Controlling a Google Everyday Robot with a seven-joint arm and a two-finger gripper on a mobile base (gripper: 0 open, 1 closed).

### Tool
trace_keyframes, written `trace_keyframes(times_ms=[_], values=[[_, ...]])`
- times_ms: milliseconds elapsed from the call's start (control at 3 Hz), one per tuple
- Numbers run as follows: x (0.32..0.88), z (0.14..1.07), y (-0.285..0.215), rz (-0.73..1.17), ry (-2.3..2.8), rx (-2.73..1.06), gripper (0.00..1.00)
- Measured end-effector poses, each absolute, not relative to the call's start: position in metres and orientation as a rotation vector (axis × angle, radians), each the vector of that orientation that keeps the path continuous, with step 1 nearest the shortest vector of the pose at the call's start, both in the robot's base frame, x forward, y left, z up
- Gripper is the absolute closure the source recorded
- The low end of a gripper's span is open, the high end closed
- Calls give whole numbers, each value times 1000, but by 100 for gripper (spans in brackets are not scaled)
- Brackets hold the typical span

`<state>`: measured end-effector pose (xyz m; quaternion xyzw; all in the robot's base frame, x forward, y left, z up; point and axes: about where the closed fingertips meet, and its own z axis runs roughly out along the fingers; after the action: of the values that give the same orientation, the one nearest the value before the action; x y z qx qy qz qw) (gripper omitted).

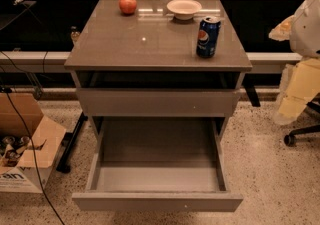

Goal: Place pepsi can into middle drawer

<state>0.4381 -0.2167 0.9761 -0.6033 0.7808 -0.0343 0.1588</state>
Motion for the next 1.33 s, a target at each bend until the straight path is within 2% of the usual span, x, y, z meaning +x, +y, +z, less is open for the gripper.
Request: trace_keyframes(times_ms=[667, 1333], values=[[456, 975, -193, -50, 2159, -1719, 0], [505, 959, -163, 72, 2083, -1657, 0]])
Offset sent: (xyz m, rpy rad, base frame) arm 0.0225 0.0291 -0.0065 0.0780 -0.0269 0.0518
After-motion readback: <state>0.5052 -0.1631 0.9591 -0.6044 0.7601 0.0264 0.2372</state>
